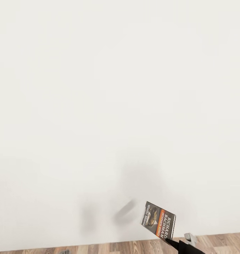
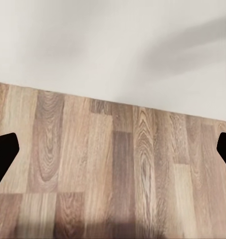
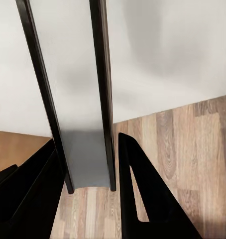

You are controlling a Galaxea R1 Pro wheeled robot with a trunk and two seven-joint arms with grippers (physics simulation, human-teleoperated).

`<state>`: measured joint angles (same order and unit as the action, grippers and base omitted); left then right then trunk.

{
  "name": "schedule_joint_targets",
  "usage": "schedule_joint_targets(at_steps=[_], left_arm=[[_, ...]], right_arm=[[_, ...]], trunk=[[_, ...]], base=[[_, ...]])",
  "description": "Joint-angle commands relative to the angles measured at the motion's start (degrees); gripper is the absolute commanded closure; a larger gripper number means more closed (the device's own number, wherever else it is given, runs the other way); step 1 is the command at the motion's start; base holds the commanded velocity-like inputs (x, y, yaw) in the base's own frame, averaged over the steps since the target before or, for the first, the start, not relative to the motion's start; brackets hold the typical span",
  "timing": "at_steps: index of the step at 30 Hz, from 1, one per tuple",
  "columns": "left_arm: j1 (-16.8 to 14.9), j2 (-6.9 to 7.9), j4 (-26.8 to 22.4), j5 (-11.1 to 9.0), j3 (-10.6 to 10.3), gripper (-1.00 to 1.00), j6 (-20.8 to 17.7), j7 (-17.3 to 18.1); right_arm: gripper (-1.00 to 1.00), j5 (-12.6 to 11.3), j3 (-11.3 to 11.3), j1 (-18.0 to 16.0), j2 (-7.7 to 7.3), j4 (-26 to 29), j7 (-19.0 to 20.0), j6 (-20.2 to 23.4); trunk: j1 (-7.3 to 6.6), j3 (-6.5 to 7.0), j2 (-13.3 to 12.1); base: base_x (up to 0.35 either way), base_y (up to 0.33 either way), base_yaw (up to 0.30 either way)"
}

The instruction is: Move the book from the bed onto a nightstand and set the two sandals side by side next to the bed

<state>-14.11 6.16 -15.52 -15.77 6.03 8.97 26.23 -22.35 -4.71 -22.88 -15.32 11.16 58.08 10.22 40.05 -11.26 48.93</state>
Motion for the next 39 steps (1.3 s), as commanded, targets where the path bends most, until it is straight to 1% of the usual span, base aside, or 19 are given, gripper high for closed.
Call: schedule_joint_targets(at_steps=[1,6,12,15,39], left_arm=[[-0.04,-0.01,0.05,-0.14,0.3,-1.0,0.0,0.41],[-0.04,-0.01,0.05,-0.14,0.3,-1.0,0.0,0.41],[-0.04,-0.01,0.05,-0.14,0.3,-1.0,0.0,0.41],[-0.04,-0.01,0.05,-0.14,0.3,-1.0,0.0,0.41],[-0.04,-0.08,0.05,-0.14,0.21,-1.0,0.0,0.41]], right_arm=[[1.0,0.1,-0.47,-0.06,0.03,-0.01,0.19,0.59],[1.0,0.11,-0.47,-0.07,0.03,0.0,0.19,0.59],[1.0,0.11,-0.47,-0.06,0.03,0.0,0.19,0.59],[1.0,0.11,-0.47,-0.07,0.03,0.0,0.19,0.59],[1.0,0.11,-0.47,-0.06,0.03,0.0,0.19,0.59]], trunk=[[0.01,-0.08,0.06],[0.01,-0.08,0.06],[0.01,-0.08,0.06],[0.01,-0.08,0.06],[0.01,-0.08,0.06]], base=[[0.015,0.0,-0.285],[0.041,0.0,-0.295],[0.233,0.0,-0.3],[0.098,0.0,-0.3],[0.005,0.0,-0.3]])
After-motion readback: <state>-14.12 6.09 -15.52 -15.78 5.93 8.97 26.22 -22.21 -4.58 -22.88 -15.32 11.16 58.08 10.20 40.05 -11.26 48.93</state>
